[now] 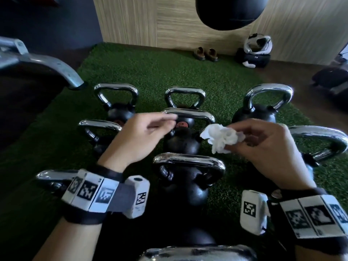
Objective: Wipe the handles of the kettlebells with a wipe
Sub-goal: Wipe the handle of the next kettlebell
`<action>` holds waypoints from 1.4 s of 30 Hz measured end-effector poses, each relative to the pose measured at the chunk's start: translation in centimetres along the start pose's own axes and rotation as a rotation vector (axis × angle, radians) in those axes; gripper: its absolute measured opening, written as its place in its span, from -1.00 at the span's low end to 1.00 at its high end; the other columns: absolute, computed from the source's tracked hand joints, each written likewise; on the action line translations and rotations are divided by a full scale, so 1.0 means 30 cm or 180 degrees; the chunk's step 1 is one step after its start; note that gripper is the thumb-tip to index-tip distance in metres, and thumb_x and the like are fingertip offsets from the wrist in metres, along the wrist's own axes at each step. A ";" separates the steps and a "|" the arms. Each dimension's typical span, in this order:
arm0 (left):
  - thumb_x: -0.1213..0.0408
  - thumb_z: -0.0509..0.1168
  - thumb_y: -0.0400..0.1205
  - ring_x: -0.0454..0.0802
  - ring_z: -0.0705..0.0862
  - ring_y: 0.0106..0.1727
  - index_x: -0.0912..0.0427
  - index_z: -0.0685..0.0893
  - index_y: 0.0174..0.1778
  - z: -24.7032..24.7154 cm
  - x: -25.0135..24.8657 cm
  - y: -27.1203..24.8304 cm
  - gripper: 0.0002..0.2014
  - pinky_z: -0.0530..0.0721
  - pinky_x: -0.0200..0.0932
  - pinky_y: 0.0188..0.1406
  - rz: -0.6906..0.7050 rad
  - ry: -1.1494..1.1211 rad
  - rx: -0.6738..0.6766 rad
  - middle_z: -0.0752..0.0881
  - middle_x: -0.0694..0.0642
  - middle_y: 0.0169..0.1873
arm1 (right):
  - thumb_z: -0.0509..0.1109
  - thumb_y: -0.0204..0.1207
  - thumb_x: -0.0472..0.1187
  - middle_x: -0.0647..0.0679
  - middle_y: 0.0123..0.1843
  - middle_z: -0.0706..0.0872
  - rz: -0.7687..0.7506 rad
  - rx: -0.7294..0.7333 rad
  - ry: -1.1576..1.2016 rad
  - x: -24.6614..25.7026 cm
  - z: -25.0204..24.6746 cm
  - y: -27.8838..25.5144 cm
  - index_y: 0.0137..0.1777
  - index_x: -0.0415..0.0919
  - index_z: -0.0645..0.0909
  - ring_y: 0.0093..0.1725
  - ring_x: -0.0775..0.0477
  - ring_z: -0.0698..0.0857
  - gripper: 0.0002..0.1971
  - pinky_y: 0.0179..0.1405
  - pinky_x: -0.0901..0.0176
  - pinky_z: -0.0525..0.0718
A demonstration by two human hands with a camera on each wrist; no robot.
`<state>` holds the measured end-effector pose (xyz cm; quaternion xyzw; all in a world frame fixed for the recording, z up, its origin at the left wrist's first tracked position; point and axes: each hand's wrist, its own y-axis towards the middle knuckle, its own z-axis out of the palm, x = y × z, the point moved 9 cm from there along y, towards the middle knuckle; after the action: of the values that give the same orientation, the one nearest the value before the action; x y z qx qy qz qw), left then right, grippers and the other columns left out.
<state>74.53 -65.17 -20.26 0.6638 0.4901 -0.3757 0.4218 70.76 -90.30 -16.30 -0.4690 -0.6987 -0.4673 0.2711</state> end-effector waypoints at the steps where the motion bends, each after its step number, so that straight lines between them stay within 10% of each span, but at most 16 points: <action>1: -0.07 0.39 0.61 -0.17 0.82 0.22 -0.02 0.81 0.28 0.049 -0.058 0.004 -0.62 0.78 -0.05 0.32 -0.0048 -0.0193 0.0276 0.88 -0.08 0.14 | 0.74 0.25 -0.14 0.06 -0.11 0.90 -0.0110 0.0059 -0.0006 0.034 0.017 0.017 -0.03 0.07 0.85 -0.13 -0.11 0.87 -0.71 -0.03 -0.02 0.86; 5: -0.14 0.30 0.57 0.19 0.86 0.17 0.23 0.82 0.25 0.179 -0.134 0.011 -0.45 0.78 0.17 0.33 -0.0343 -0.0519 0.0969 0.89 0.15 0.07 | 0.77 0.25 -0.23 -0.02 -0.23 0.83 -0.0517 0.0038 -0.0143 0.116 0.072 0.062 -0.11 -0.15 0.72 -0.28 -0.13 0.79 -0.70 -0.22 -0.06 0.81; 8: -0.05 0.34 0.56 0.05 0.87 0.06 0.52 0.78 0.20 0.188 -0.144 0.017 -0.39 0.79 0.06 0.31 -0.0178 -0.0788 0.0962 0.90 0.20 -0.06 | 0.74 0.32 -0.22 -0.01 -0.33 0.73 -0.0776 -0.0277 -0.0436 0.139 0.086 0.075 -0.19 -0.18 0.63 -0.37 -0.08 0.72 -0.71 -0.35 -0.02 0.73; 11: 0.15 0.42 0.61 0.08 0.81 0.10 0.34 0.84 0.20 0.178 -0.133 0.017 -0.64 0.84 -0.15 0.15 -0.0160 -0.1015 0.0889 0.81 0.45 0.11 | 0.70 0.29 -0.21 0.02 -0.40 0.67 -0.0824 -0.0441 -0.0624 0.137 0.090 0.076 -0.20 -0.17 0.59 -0.43 0.02 0.61 -0.71 -0.43 0.15 0.61; 16: 0.15 0.51 0.64 -0.27 0.76 0.32 -0.02 0.83 0.32 0.109 -0.076 -0.012 -0.69 0.61 -0.10 0.52 0.0083 0.0036 0.0587 0.85 -0.14 0.20 | 0.81 0.22 -0.18 -0.05 -0.26 0.78 -0.0165 0.0234 -0.0178 -0.042 0.082 0.036 0.07 0.04 0.61 -0.38 -0.10 0.68 -0.49 -0.32 0.10 0.66; 19: 0.15 0.51 0.65 -0.54 0.70 0.21 -0.08 0.82 0.33 0.058 -0.080 -0.056 -0.69 0.60 -0.52 0.23 0.0407 0.0721 -0.0068 0.81 -0.31 0.18 | 0.71 0.30 -0.42 -0.09 -0.13 0.79 0.0395 0.0291 0.0033 -0.276 0.041 -0.058 0.11 0.15 0.65 -0.20 -0.33 0.73 -0.46 -0.20 0.03 0.69; 22: 0.23 0.49 0.67 -0.59 0.70 0.12 0.05 0.80 0.35 0.123 -0.099 -0.104 -0.69 0.61 -0.63 0.04 0.0891 0.1141 -0.0147 0.82 -0.22 0.19 | 0.82 0.17 -0.26 0.07 -0.04 0.84 0.1098 0.0865 -0.0005 -0.491 0.124 -0.177 0.04 0.33 0.70 -0.05 -0.15 0.82 -0.42 -0.07 0.11 0.78; 27: 0.23 0.48 0.66 -0.25 0.80 0.21 0.09 0.86 0.26 0.237 -0.064 -0.153 -0.74 0.79 -0.16 0.18 0.1328 0.1584 -0.0011 0.82 -0.17 0.26 | 0.79 0.07 0.22 0.07 0.07 0.89 0.1316 0.1022 0.0031 -0.602 0.289 -0.209 0.15 -0.12 0.81 0.15 0.08 0.83 -0.32 0.25 0.06 0.77; 29: 0.28 0.51 0.66 -0.33 0.78 0.24 0.09 0.88 0.21 0.203 -0.055 -0.171 -0.78 0.74 -0.23 0.28 0.1399 0.1508 -0.0181 0.82 -0.21 0.23 | 0.72 0.12 0.35 0.09 0.09 0.88 0.1171 0.0963 -0.0049 -0.591 0.319 -0.201 0.15 0.12 0.83 0.15 0.14 0.82 -0.40 0.29 0.03 0.75; 37: 0.37 0.52 0.64 -0.30 0.76 0.31 0.19 0.81 0.32 0.113 0.005 -0.226 -0.68 0.71 -0.27 0.35 0.1478 0.1516 -0.0595 0.81 -0.06 0.27 | 0.76 0.28 0.01 0.17 0.04 0.88 0.1065 0.0735 0.0291 -0.600 0.329 -0.218 0.05 0.28 0.82 0.08 0.18 0.82 -0.66 0.20 0.17 0.73; 42: 0.27 0.40 0.68 -0.23 0.81 0.23 0.16 0.78 0.33 -0.005 0.214 -0.242 -0.70 0.72 -0.35 0.26 0.0398 0.0406 -0.1143 0.84 -0.07 0.20 | 0.75 0.31 -0.01 0.18 -0.03 0.88 0.1053 0.0658 0.0256 -0.607 0.327 -0.228 0.06 0.33 0.81 0.00 0.21 0.81 -0.65 0.08 0.29 0.68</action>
<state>69.05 -61.69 -27.45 0.6295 0.5328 -0.2126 0.5240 72.66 -89.56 -38.00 -0.5280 -0.6450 -0.3605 0.4187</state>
